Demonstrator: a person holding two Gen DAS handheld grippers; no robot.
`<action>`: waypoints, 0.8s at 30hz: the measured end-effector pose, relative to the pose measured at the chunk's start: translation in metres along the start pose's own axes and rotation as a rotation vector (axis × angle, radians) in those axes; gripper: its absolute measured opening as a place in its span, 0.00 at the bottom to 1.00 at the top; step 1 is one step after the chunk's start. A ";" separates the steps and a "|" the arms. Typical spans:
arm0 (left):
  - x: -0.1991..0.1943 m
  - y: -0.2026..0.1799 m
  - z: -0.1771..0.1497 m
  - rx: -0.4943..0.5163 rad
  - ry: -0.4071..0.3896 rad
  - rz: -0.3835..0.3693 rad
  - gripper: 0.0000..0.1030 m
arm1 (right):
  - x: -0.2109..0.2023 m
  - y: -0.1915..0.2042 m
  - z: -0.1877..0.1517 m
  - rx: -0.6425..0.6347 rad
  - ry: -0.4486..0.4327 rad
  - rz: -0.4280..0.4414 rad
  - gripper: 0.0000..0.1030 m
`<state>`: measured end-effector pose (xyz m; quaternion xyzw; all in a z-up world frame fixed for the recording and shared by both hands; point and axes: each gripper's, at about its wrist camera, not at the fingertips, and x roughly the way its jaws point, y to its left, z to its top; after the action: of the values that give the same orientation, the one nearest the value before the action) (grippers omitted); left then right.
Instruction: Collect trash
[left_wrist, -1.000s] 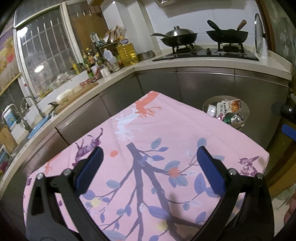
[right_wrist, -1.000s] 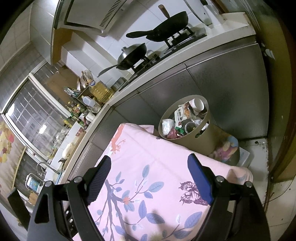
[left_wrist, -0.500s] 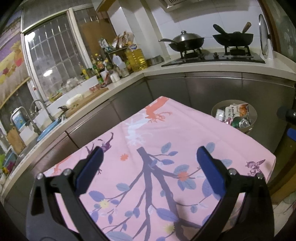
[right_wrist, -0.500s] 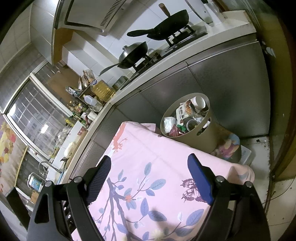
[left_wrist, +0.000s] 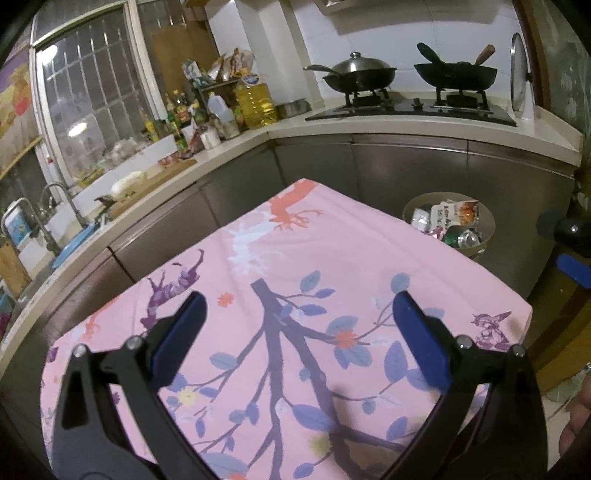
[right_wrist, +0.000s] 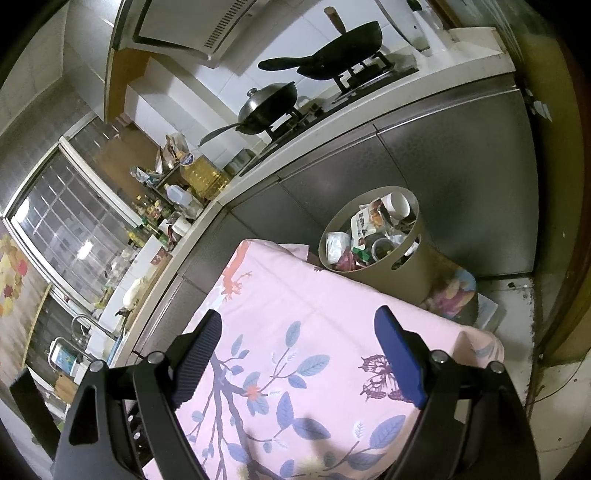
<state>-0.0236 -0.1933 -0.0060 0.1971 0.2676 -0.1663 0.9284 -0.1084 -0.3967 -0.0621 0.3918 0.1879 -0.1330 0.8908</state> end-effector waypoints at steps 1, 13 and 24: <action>0.000 0.000 0.000 -0.002 0.001 -0.009 0.94 | -0.001 0.001 0.000 -0.005 -0.003 -0.004 0.79; 0.000 0.001 -0.004 -0.026 0.007 -0.159 0.94 | 0.003 0.003 0.002 -0.019 0.006 -0.015 0.79; 0.003 0.002 -0.007 -0.042 0.017 -0.223 0.94 | 0.007 0.002 0.001 -0.026 0.013 -0.018 0.79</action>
<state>-0.0236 -0.1892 -0.0132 0.1482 0.2989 -0.2613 0.9058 -0.1009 -0.3968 -0.0629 0.3793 0.1992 -0.1360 0.8933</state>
